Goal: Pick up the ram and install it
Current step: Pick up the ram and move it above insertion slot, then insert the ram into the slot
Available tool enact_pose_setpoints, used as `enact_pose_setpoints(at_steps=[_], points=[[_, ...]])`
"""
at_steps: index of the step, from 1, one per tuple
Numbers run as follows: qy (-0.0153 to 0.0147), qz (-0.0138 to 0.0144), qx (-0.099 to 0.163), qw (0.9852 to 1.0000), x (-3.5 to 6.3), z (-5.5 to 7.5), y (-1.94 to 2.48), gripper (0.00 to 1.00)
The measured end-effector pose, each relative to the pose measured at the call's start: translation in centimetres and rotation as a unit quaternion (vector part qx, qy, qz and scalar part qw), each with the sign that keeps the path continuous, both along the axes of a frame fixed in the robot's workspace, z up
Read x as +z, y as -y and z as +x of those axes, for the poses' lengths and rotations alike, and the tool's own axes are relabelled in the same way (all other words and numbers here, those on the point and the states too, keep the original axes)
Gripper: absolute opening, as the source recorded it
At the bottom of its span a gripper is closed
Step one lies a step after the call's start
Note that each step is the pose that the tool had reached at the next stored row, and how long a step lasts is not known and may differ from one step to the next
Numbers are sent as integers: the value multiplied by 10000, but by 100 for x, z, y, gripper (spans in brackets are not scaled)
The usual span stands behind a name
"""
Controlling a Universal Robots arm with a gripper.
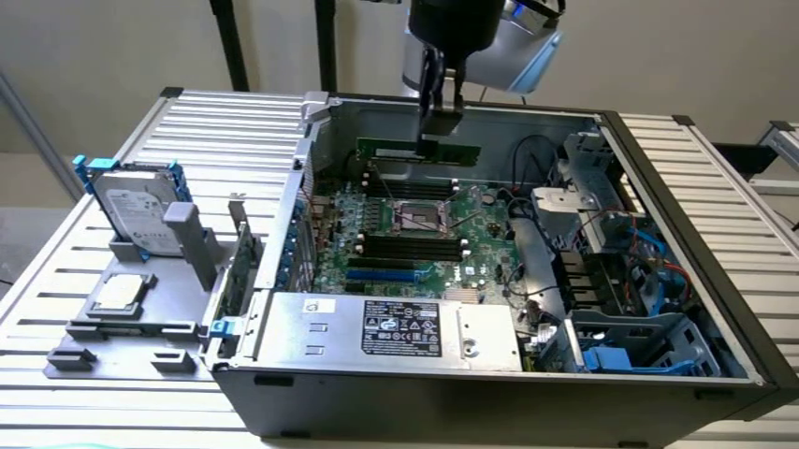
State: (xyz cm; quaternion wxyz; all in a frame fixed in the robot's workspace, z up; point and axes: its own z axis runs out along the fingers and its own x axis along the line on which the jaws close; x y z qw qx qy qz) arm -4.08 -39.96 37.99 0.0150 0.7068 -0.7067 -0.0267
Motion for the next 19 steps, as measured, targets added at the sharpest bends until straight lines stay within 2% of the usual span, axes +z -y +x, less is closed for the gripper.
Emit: enact_pose_setpoints(at_steps=[4,19], points=[[0,0,0,10000,-73,62,0,13],[0,1,-75,10000,-346,64,9,13]])
